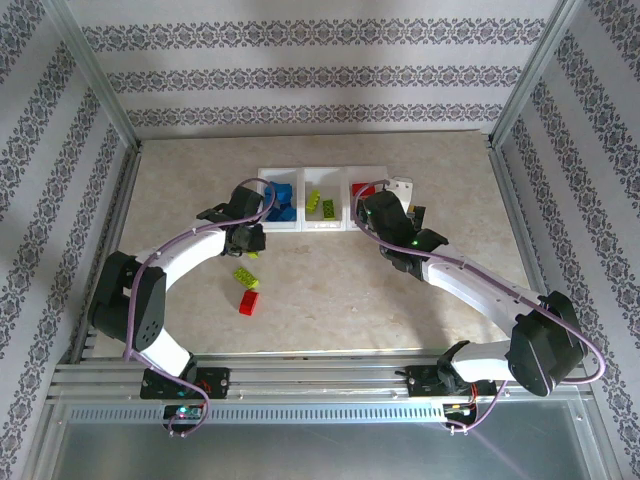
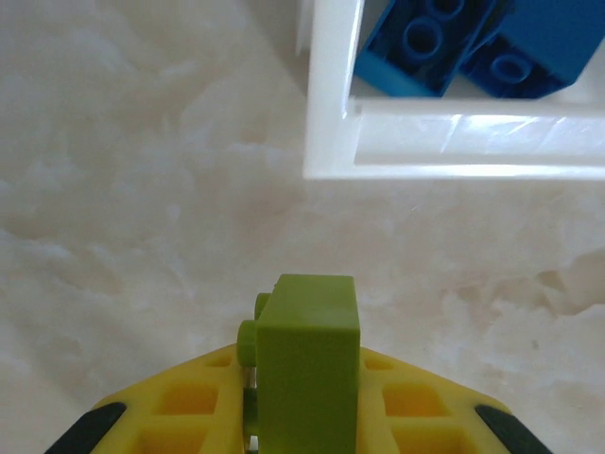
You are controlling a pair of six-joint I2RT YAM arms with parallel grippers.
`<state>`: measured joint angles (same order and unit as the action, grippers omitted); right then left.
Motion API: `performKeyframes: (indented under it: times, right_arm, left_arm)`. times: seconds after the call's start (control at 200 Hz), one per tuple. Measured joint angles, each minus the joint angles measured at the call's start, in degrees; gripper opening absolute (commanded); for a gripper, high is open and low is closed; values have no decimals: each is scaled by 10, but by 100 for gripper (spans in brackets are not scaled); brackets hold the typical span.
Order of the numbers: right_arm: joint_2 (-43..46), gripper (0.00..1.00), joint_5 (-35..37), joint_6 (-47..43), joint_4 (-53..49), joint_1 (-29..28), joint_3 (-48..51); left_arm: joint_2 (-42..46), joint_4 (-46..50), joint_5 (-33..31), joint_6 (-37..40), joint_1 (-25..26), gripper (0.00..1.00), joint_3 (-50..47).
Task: Sort the legos into containers by color
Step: Pick up the lego from the center of the table, then place the lego in the container.
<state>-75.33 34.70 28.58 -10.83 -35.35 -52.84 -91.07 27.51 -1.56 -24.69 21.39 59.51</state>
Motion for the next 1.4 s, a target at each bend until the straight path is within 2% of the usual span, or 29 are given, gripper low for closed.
performKeyframes:
  times: [0.26,0.455,0.874,1.144,1.399]
  right_arm:
    - [6,99,2,21,0,2,16]
    - [13,98,6,31,0,4,19]
    - [48,98,20,45,-1,4,38]
    - [72,98,26,45,-1,8,43]
    - [75,98,28,45,-1,8,49]
  left_arm:
    - [10,-15,7,0,4,15,32]
    - [-10,-26,18,6,32,15,102]
    - [-195,-31,20,70,86,16,344]
    - [-320,-1,20,96,90,16,484]
    - [-395,39,12,108,94,20,572]
